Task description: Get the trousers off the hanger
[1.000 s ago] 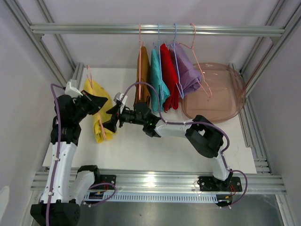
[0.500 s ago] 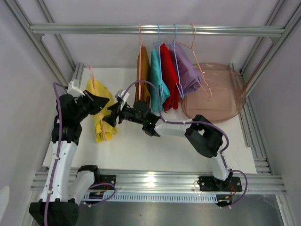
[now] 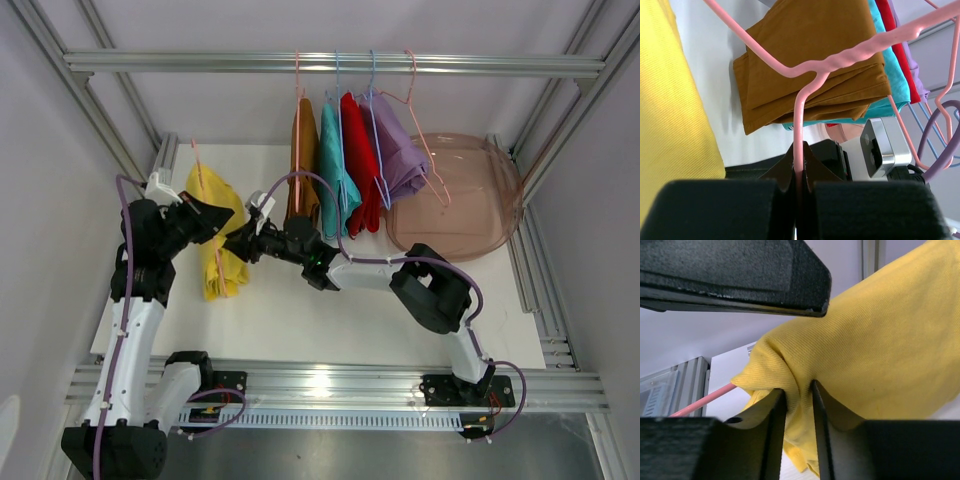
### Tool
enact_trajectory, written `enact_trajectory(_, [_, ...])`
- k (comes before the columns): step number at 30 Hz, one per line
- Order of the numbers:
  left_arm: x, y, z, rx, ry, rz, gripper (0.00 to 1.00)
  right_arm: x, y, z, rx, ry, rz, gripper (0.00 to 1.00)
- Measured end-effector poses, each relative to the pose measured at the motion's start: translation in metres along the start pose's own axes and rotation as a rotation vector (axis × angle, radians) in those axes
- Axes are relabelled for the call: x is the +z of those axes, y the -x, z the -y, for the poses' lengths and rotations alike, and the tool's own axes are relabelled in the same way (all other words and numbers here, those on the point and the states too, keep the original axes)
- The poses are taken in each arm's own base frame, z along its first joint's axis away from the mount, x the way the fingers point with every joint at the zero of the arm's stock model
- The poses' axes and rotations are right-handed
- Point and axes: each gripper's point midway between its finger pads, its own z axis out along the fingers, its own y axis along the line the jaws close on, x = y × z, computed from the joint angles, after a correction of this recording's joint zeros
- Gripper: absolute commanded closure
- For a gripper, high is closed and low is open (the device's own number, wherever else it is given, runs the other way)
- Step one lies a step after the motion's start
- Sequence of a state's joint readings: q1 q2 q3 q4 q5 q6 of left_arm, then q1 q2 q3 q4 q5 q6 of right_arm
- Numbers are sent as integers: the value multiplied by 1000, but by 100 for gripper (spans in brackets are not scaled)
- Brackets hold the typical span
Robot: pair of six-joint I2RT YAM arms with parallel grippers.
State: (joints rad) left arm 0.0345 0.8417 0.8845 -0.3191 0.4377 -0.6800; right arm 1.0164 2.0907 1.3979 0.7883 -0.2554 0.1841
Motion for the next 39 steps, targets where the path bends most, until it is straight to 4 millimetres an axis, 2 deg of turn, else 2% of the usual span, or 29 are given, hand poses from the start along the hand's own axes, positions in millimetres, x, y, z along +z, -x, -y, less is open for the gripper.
enact_trajectory(2, [0,-1,0,-1,-1,-4,100,0,0,0,0,2,2,90])
enact_trajectory(3, [1,-1,0,-1,-1,-4,100,0,0,0,1,2,3,99])
enact_trajectory(4, [1,-1,0,-1,-1,-5,100,0,0,0,2,1,2,100])
enact_trajectory(15, [0,-2,1,7,-9,-12,99,-5,1,-6,-34,-56,-39,100])
enact_trajectory(20, [-4,-3,7,25,-33,-12,99,-21,8,-18,-95,-138,-92,100])
enact_trajectory(28, [-7,-3,12,39,-62,-16,99,-51,29,-45,-192,-213,-164,100])
enact_trajectory(39, [-1,-5,8,37,-55,-35,99,-76,50,-63,-303,-272,-233,100])
